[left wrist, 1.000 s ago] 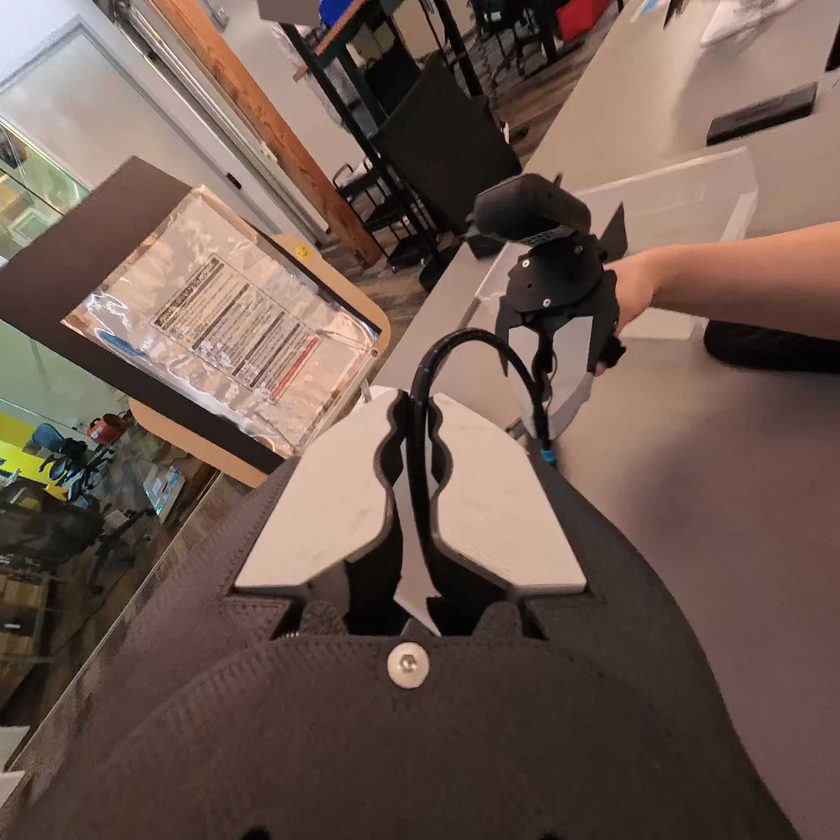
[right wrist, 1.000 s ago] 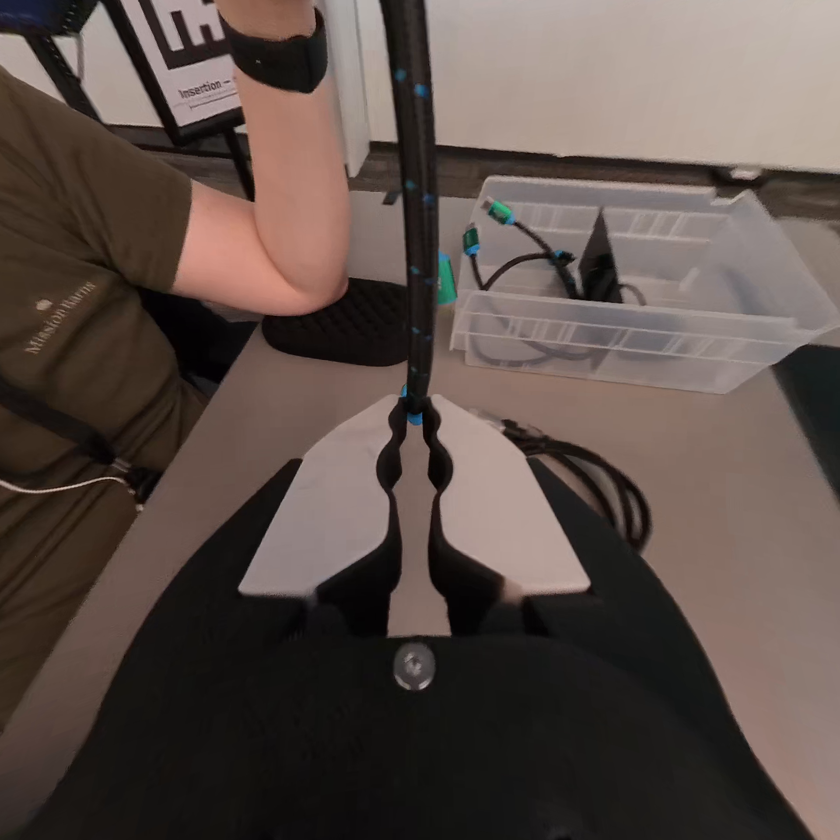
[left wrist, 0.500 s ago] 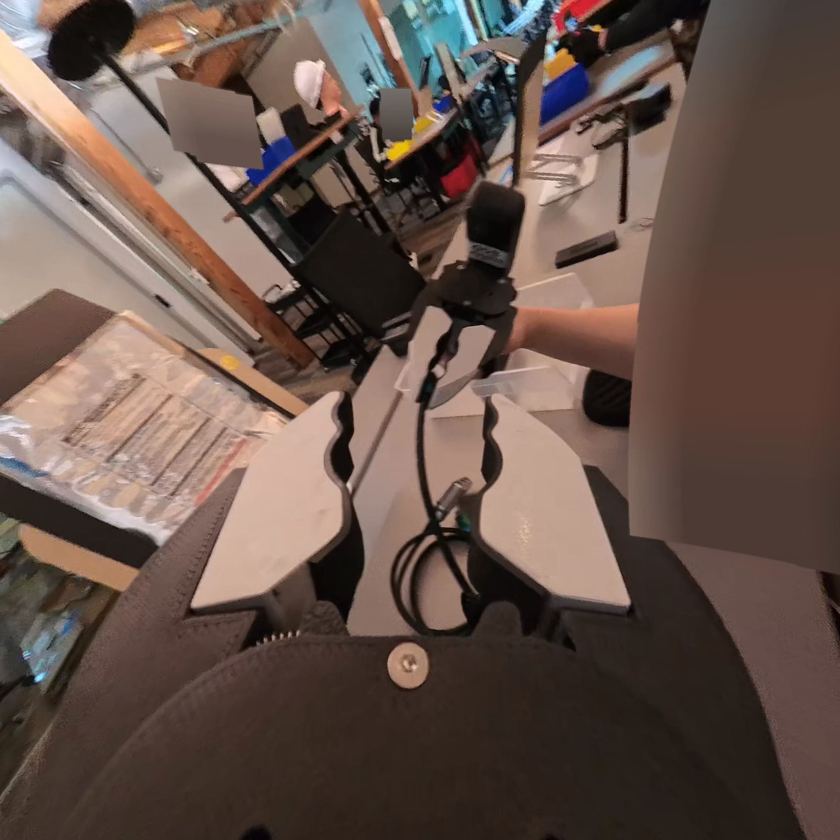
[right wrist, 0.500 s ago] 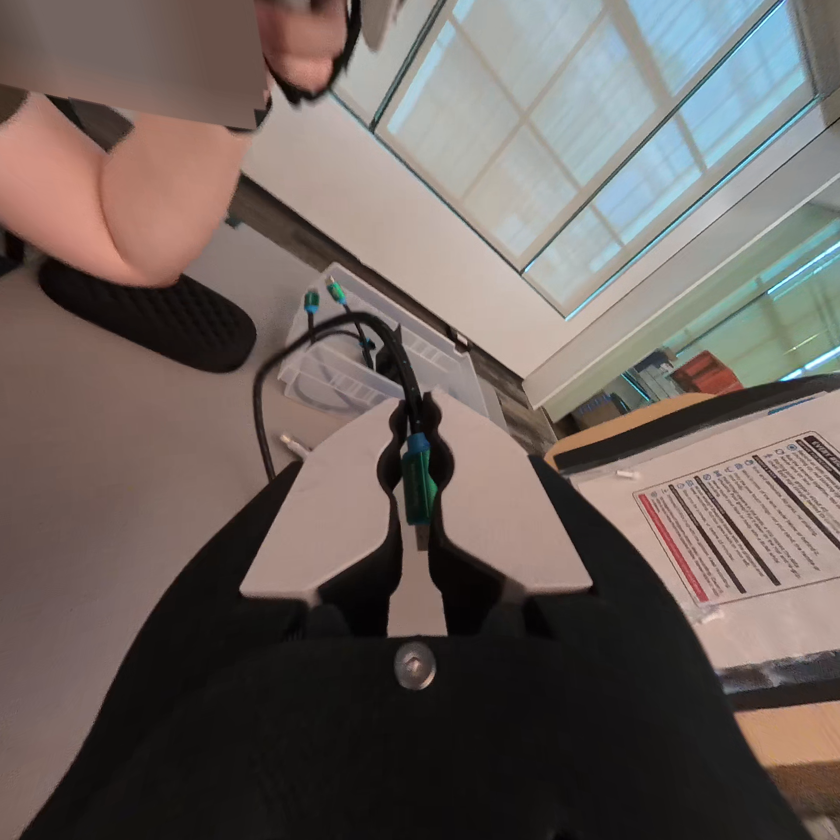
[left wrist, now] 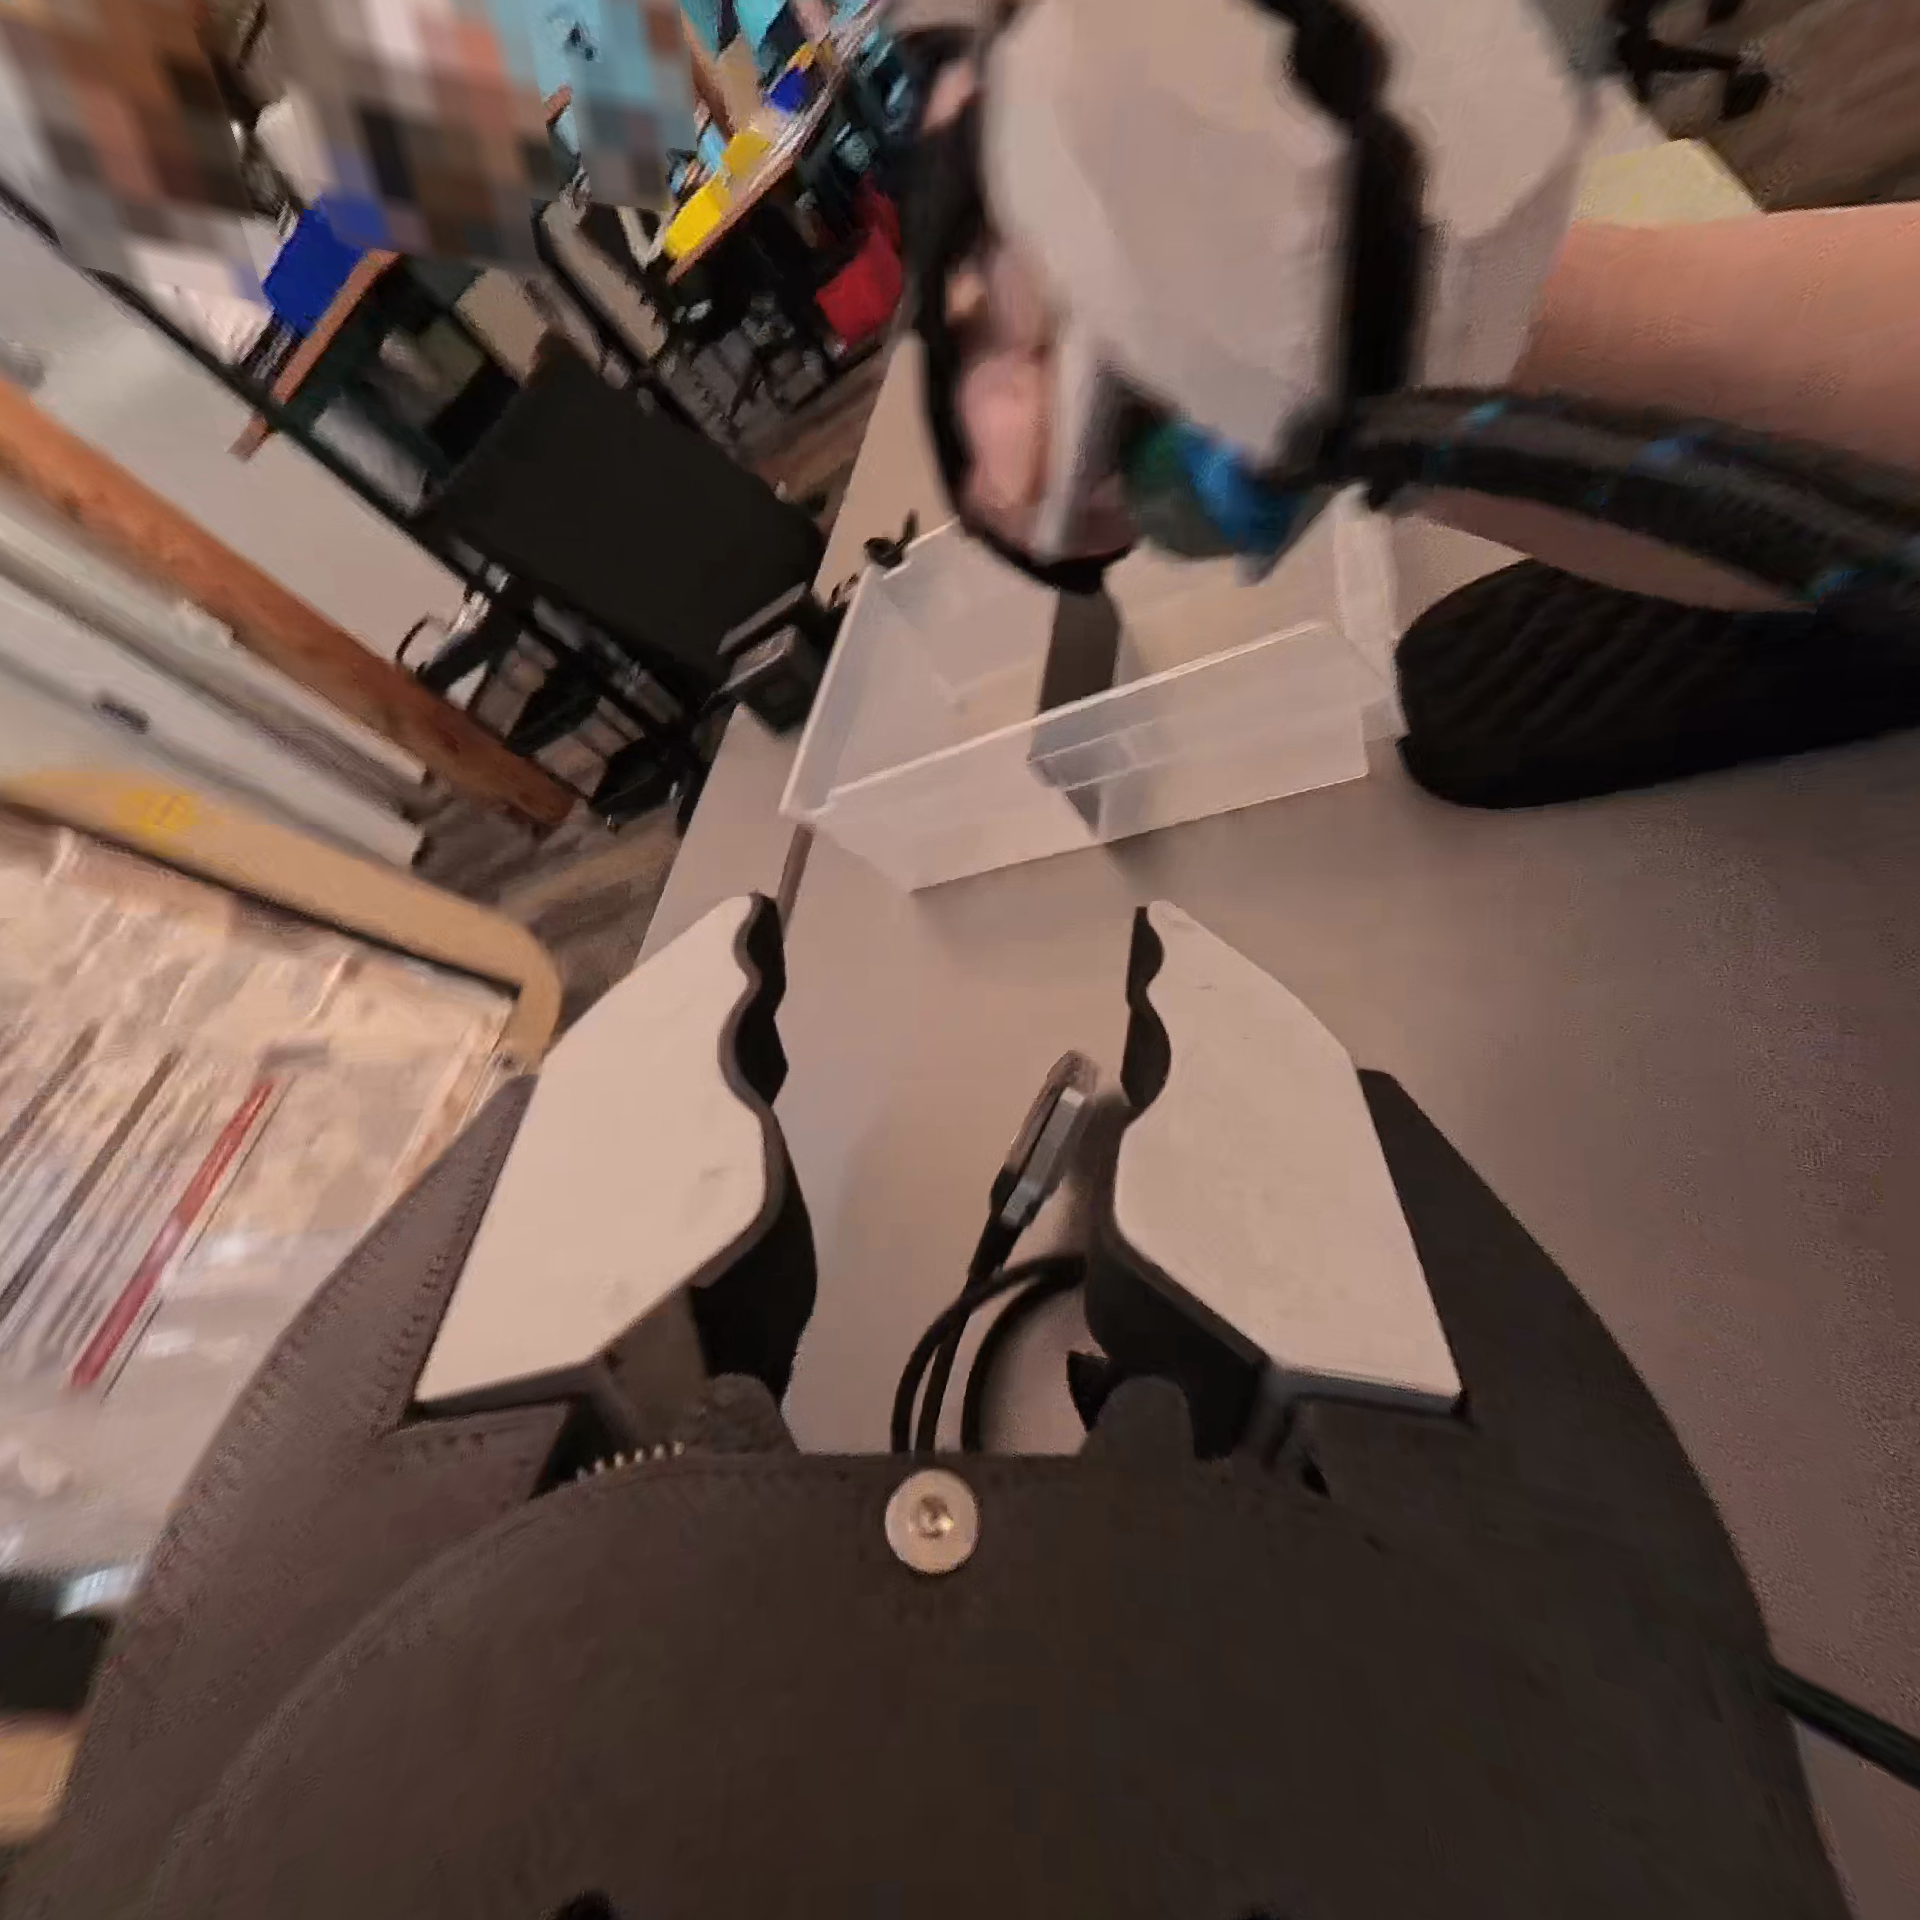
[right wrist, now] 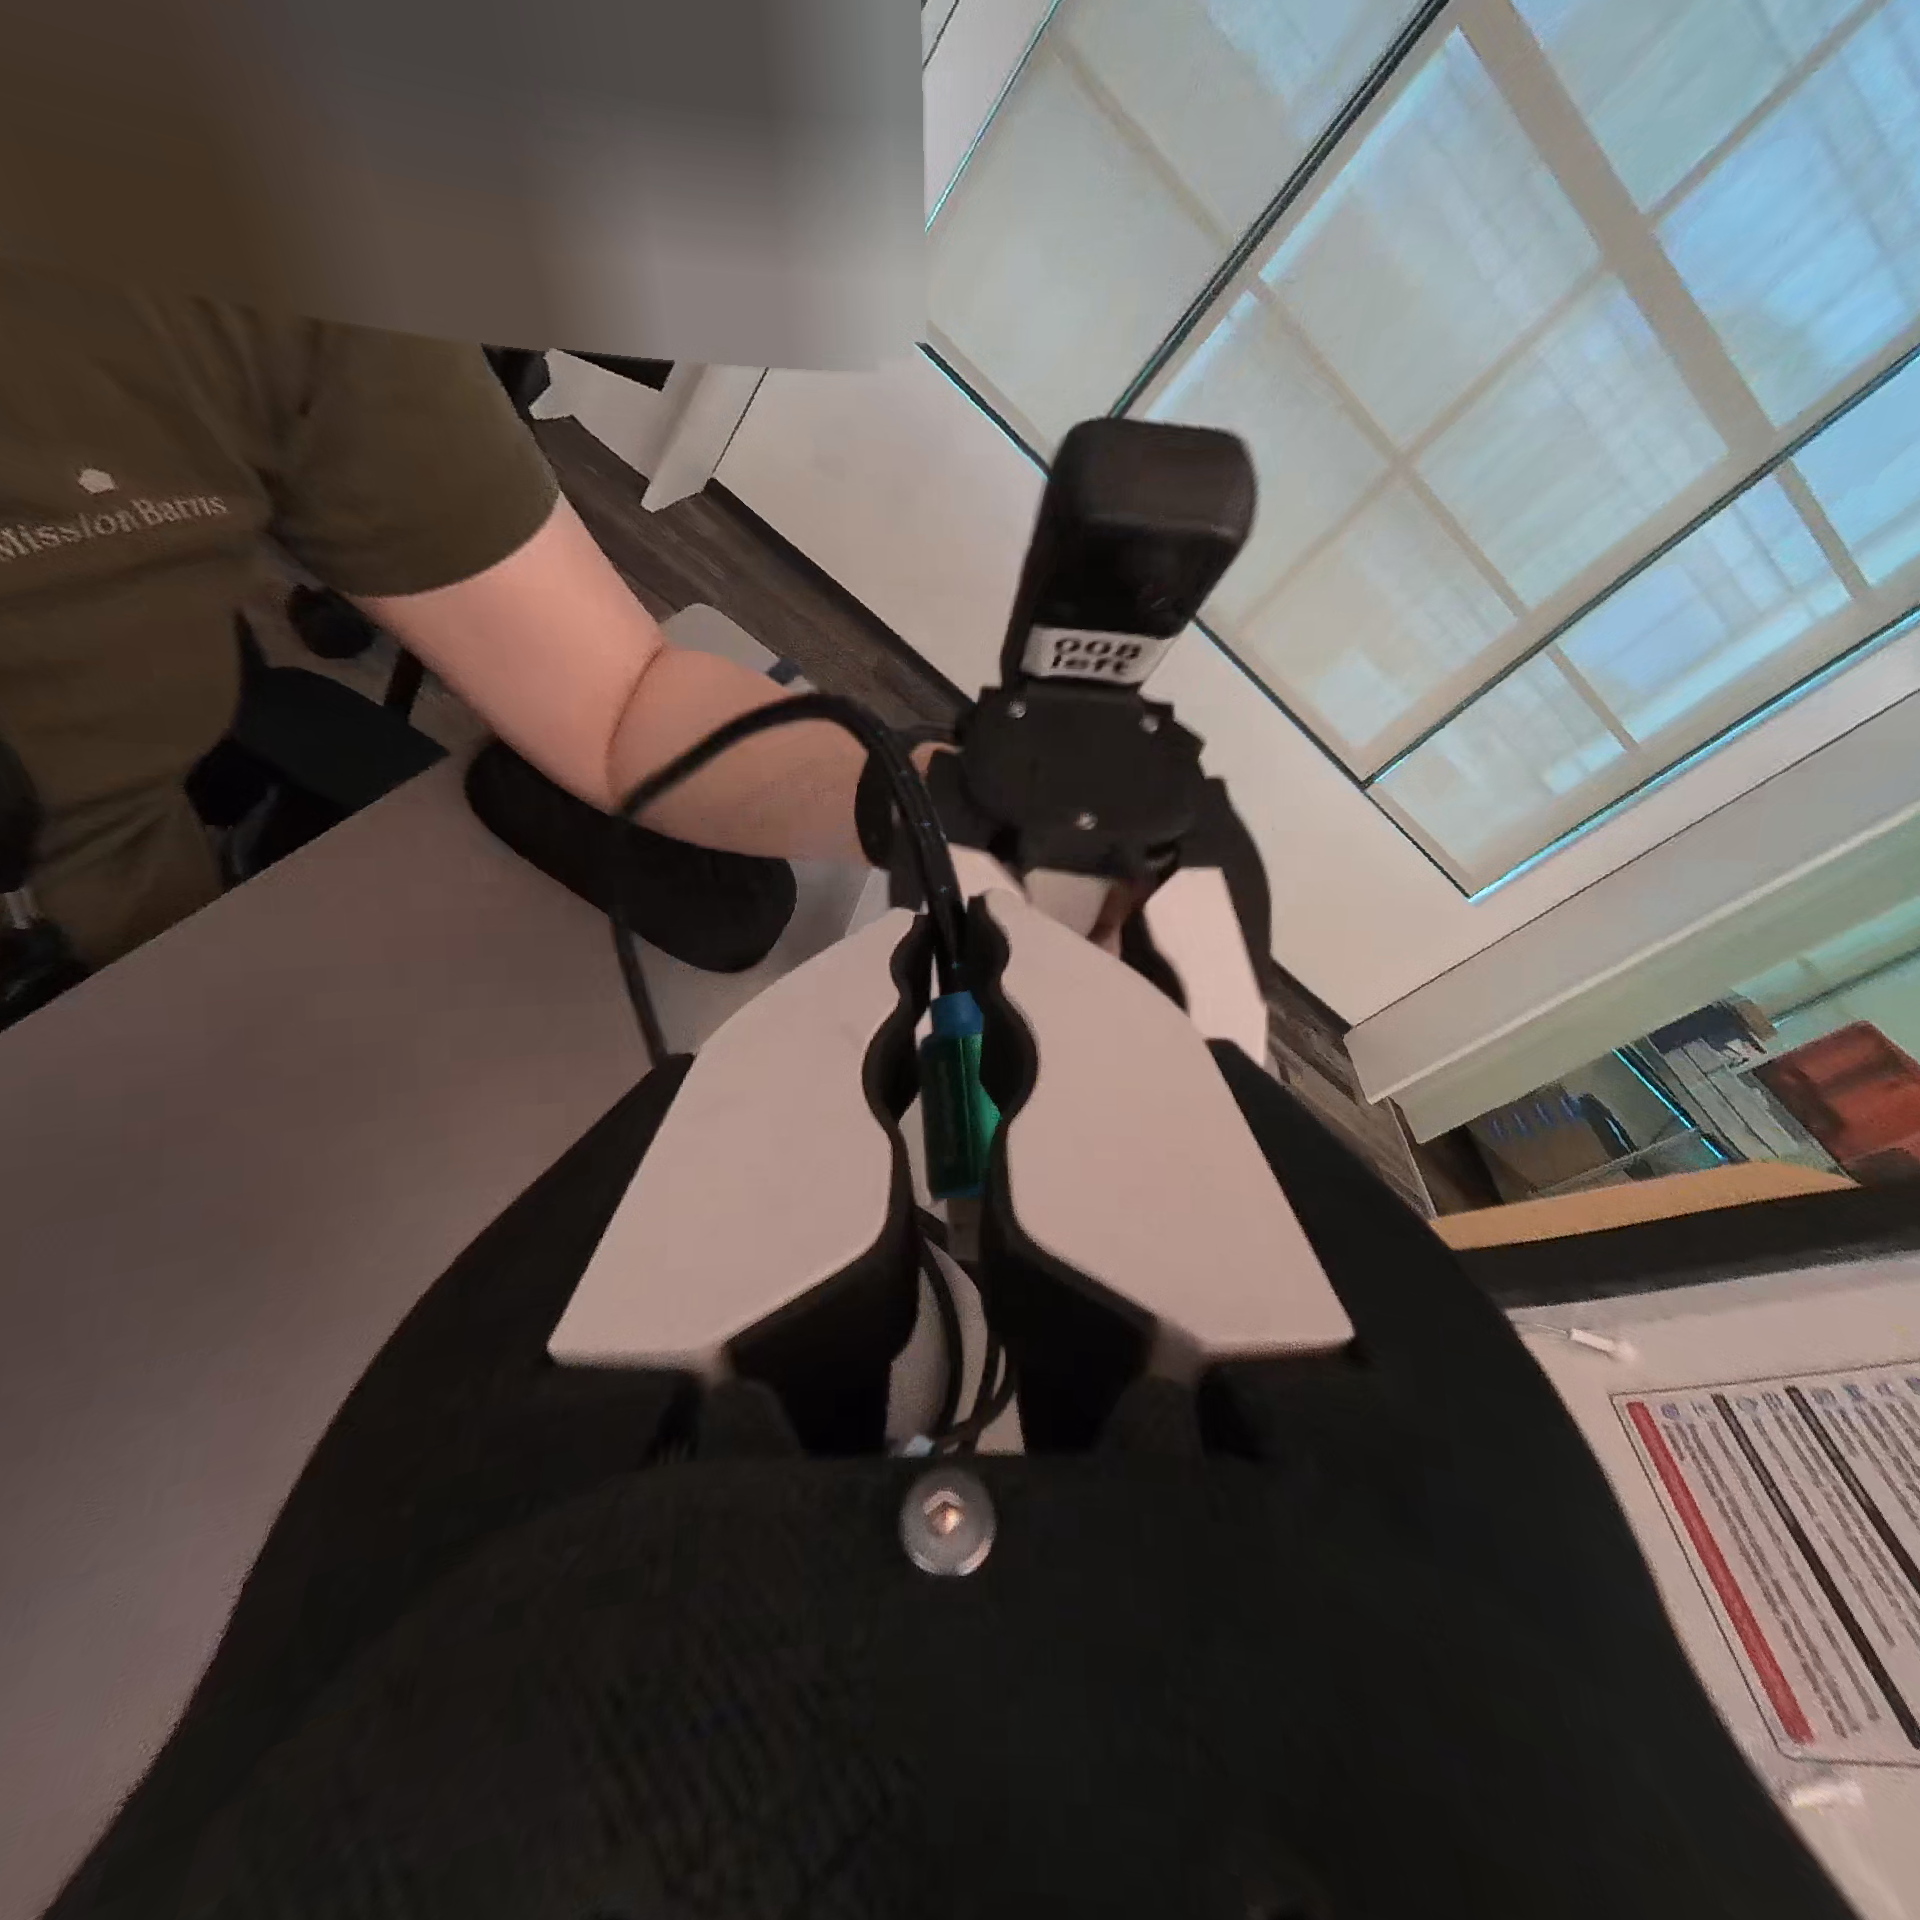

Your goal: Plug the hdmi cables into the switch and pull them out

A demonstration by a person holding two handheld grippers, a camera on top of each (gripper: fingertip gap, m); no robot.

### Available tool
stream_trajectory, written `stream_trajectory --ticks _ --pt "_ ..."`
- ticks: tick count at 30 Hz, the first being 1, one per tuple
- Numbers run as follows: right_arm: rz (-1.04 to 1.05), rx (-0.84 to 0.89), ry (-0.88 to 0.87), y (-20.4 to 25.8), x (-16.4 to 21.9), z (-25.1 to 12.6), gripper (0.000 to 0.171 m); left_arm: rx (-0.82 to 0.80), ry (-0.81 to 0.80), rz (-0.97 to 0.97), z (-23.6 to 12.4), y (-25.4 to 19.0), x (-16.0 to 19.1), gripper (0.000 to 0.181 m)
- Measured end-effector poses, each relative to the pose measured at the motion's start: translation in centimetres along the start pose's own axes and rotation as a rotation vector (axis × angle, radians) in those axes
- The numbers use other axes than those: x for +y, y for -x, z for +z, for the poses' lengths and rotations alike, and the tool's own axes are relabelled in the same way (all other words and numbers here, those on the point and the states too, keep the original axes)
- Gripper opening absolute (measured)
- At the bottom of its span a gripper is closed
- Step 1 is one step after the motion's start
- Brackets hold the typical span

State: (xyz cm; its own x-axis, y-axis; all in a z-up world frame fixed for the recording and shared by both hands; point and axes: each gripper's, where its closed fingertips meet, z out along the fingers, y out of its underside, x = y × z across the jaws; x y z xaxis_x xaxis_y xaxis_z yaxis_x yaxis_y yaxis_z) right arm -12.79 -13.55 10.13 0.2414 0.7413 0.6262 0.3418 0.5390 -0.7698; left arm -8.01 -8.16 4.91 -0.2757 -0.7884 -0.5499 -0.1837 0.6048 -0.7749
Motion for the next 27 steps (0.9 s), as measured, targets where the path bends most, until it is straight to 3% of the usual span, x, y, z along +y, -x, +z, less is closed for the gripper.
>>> stream_trajectory --ticks 4,7,11,19,24,26,27 --pt "-0.009 -0.023 0.037 0.5 0.2 0.4 0.007 0.08 -0.092 0.112 1.3 -3.7 -2.0 0.061" --pt "-0.006 -0.021 0.045 0.4 0.3 0.1 0.008 0.057 -0.091 0.091 1.2 -3.2 -1.9 0.06" --pt "0.019 -0.051 -0.019 0.8 -0.8 0.1 0.007 0.074 -0.23 -0.024 0.5 -2.8 -3.8 0.059" --pt "0.012 -0.05 -0.035 0.9 -0.5 1.3 0.007 -0.023 -0.337 0.1 0.4 -3.6 -5.4 0.046" --pt "0.001 -0.036 -0.014 0.8 -0.2 1.2 0.007 -0.037 -0.298 0.136 0.6 -3.5 -5.1 0.044" --pt "0.0 -0.027 -0.014 0.6 -0.2 1.0 0.007 -0.045 -0.285 0.157 0.4 -3.4 -5.0 0.037" --pt "0.015 -0.037 -0.02 0.6 -0.3 0.9 0.007 -0.076 -0.283 0.166 0.3 -3.0 -5.0 0.024"
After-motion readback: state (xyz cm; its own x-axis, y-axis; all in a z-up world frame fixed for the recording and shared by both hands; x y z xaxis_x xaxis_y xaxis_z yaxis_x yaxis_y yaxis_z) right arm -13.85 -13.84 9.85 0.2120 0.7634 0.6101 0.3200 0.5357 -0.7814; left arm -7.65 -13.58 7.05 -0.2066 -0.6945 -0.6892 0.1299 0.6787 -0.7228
